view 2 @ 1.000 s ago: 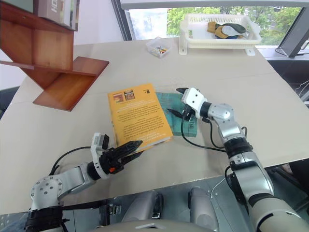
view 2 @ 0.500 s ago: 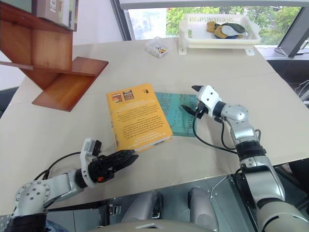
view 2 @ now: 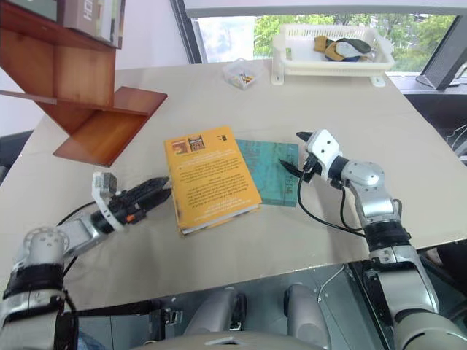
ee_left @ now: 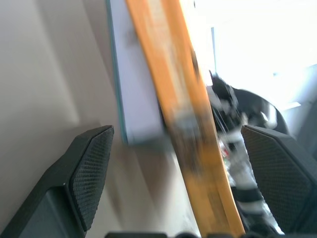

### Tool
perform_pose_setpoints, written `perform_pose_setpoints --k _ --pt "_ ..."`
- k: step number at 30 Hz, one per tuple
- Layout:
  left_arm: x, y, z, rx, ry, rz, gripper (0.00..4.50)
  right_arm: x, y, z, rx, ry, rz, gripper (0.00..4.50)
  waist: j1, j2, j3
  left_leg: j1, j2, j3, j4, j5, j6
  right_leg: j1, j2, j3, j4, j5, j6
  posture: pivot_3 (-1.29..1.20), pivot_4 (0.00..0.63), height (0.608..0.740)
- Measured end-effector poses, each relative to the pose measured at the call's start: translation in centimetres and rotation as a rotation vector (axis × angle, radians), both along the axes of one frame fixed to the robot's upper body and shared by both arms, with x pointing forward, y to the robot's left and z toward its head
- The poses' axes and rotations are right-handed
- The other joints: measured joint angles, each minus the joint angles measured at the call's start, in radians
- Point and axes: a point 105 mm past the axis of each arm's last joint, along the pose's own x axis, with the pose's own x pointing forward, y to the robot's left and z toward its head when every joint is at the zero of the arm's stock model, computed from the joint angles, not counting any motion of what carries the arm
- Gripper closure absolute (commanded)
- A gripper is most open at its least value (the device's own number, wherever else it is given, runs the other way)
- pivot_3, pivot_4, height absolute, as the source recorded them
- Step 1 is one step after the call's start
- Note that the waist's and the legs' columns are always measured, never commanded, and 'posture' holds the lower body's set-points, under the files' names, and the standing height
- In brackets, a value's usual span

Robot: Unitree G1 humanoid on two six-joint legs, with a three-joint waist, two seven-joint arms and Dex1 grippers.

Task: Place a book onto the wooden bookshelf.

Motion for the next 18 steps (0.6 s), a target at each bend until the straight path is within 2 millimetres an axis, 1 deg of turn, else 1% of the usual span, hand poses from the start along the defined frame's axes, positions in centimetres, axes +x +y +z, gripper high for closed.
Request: perform_pose_setpoints --k 3,4,6,7,9,11,14,18 --pt "0.7 0.0 0.2 0.011 -0.008 0.005 0.04 -0.3 0.3 0.0 0.006 0.019 0.028 0.0 -0.001 0.0 0.0 -0.001 0.0 0.0 0.0 0.0 0.0 -0.001 0.0 0.0 -0.001 0.0 -0.001 0.0 0.15 0.74" --pt "2.3 -0.2 0.5 0.026 -0.021 0.009 0.04 -1.0 1.2 -0.7 -0.02 0.072 0.114 0.0 0.0 0.0 0.0 -0.002 0.0 -0.001 -0.001 0.0 -0.001 -0.001 0.0 -0.001 -0.002 0.0 -0.001 0.0 0.15 0.74" --pt "2.7 -0.5 0.6 0.025 -0.025 0.003 0.04 -1.6 1.8 -1.1 -0.023 0.116 0.18 0.0 0.0 0.0 0.0 -0.003 -0.001 -0.001 -0.001 0.0 -0.001 -0.001 -0.001 -0.001 -0.002 0.0 -0.001 0.0 0.15 0.74" --pt "3.1 -0.8 0.7 0.024 -0.029 -0.009 0.04 -2.4 2.3 -0.8 0.006 0.138 0.259 0.0 0.002 -0.001 0.001 -0.003 -0.001 -0.002 0.0 0.0 0.0 -0.001 -0.001 -0.002 -0.002 0.0 -0.001 0.0 0.15 0.74" --pt "3.4 -1.1 0.8 0.026 -0.033 -0.02 0.04 -3.0 2.5 -0.1 0.029 0.139 0.313 0.0 0.003 -0.001 0.001 -0.003 -0.001 -0.003 0.0 0.0 0.0 -0.001 -0.001 -0.003 -0.001 0.0 -0.001 0.0 0.15 0.74" --pt "3.8 -1.6 0.9 0.029 -0.034 -0.041 0.04 -3.7 1.8 0.2 0.011 0.167 0.367 0.0 0.008 -0.001 0.001 -0.003 -0.002 -0.004 0.0 0.0 0.0 -0.001 -0.002 -0.004 -0.001 0.0 0.0 0.0 0.15 0.74" --pt "4.1 -1.7 0.9 0.023 -0.035 -0.054 0.04 -4.2 0.5 0.1 -0.044 0.212 0.396 0.0 0.009 -0.001 0.001 -0.003 -0.002 -0.004 0.0 0.0 0.0 -0.001 -0.002 -0.004 -0.001 0.0 0.0 0.0 0.15 0.74" --pt "4.8 -2.2 1.0 0.026 -0.043 -0.073 0.04 -5.5 0.7 -0.1 -0.089 0.286 0.491 0.0 0.012 -0.001 0.001 -0.003 -0.001 -0.004 0.0 0.0 0.0 -0.001 -0.001 -0.005 0.0 0.0 0.0 0.0 0.15 0.74"
